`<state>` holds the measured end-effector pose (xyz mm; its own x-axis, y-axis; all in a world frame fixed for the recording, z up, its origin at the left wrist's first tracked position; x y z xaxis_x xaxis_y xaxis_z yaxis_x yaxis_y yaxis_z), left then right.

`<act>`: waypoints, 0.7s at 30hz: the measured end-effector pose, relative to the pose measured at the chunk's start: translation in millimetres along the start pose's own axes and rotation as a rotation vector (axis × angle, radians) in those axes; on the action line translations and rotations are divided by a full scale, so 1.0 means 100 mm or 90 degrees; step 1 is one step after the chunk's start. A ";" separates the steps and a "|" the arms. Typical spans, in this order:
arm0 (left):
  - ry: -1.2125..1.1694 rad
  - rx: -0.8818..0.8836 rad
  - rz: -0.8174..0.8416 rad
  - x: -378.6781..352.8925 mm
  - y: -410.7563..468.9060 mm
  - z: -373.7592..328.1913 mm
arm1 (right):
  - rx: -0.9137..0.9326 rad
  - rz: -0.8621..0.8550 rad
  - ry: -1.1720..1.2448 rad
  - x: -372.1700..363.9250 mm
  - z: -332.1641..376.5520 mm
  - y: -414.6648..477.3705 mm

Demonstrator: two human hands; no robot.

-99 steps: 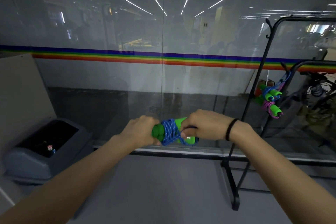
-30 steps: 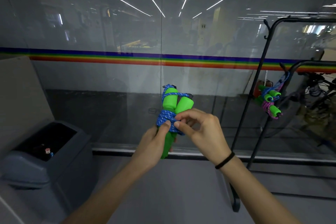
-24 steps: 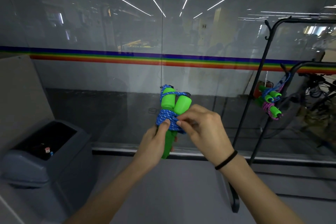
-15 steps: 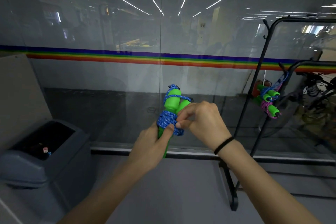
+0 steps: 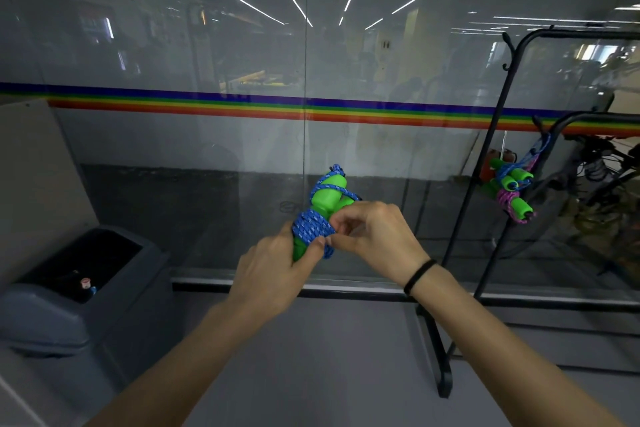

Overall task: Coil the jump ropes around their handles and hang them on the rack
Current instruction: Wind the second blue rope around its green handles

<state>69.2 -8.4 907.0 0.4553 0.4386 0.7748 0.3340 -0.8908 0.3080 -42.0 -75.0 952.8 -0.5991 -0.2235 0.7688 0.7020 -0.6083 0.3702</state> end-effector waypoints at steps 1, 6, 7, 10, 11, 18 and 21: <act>0.004 0.002 0.001 0.00 0.01 0.01 | 0.008 -0.001 -0.016 -0.01 0.01 0.01; -0.006 0.006 -0.008 0.01 0.00 0.02 | 0.047 -0.034 -0.045 0.02 0.05 0.04; -0.011 0.007 -0.008 0.01 0.00 0.02 | 0.060 -0.044 -0.045 0.02 0.06 0.04; -0.018 0.015 0.017 -0.02 0.04 0.07 | 0.081 -0.030 -0.044 -0.03 0.07 0.07; -0.015 0.021 0.027 -0.03 0.05 0.10 | 0.070 -0.017 -0.027 -0.05 0.04 0.07; 0.018 0.020 0.040 -0.07 0.03 0.10 | 0.031 0.018 0.006 -0.16 -0.08 0.07; 0.024 0.027 0.064 -0.13 0.01 0.14 | 0.043 0.031 0.005 -0.25 -0.14 0.03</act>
<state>75.3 -13.5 889.9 0.4568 0.3417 0.8213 0.3233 -0.9239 0.2046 -30.2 -82.3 927.8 -0.5668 -0.2580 0.7824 0.7547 -0.5435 0.3675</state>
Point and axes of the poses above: each hand's wrist, its own y-axis towards the middle knuckle, its own x-axis out of the back of the hand, z = x × y, the point moved 9 cm from there along y, towards the middle knuckle, and after that the axes turned 6 degrees about z, right-handed, at the moved point
